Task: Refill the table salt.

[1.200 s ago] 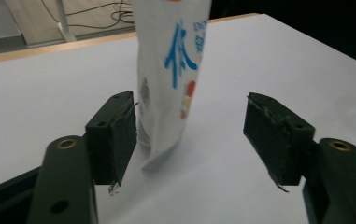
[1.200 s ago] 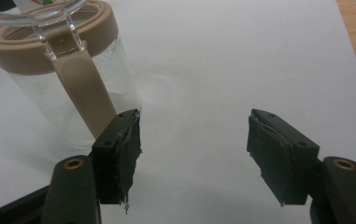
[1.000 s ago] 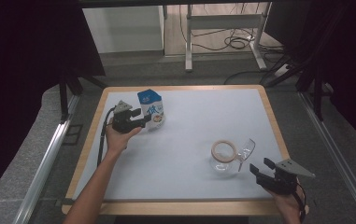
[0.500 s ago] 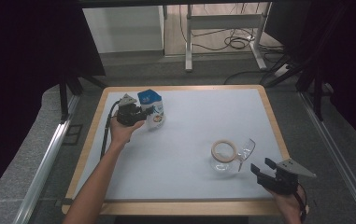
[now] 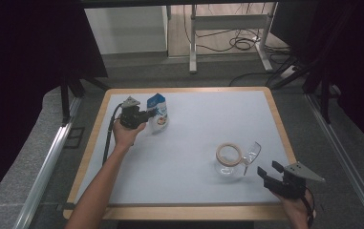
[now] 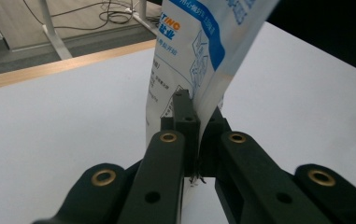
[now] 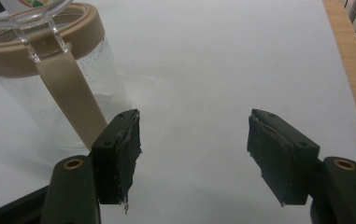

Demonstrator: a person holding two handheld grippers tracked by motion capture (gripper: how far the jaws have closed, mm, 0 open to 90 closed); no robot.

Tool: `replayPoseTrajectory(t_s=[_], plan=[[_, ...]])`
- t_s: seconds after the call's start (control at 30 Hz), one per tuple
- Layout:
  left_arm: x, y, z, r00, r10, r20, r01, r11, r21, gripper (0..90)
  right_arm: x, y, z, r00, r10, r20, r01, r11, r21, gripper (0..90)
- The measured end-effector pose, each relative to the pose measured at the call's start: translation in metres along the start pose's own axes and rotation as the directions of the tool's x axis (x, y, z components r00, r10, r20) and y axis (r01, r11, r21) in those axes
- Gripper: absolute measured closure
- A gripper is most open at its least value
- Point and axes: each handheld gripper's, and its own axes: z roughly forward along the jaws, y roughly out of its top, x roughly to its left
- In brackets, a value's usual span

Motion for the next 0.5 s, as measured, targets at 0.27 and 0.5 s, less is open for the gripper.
replayPoseTrajectory(t_s=[0.27, 0.5], plan=[[-0.004, 0.007, -0.004, 0.9992, -0.01, 0.039, 0.011, 0.9999, -0.009, 90.0, 0.001, 0.004, -0.009, 0.9998, 0.009, 0.015, -0.008, 0.999, -0.051, 35.3], [-0.01, 0.013, -0.024, 0.9972, 0.019, 0.072, -0.017, 0.9996, -0.022, 90.0, 0.01, 0.009, -0.018, 0.9998, -0.017, 0.003, 0.018, 0.996, -0.091, 35.7]])
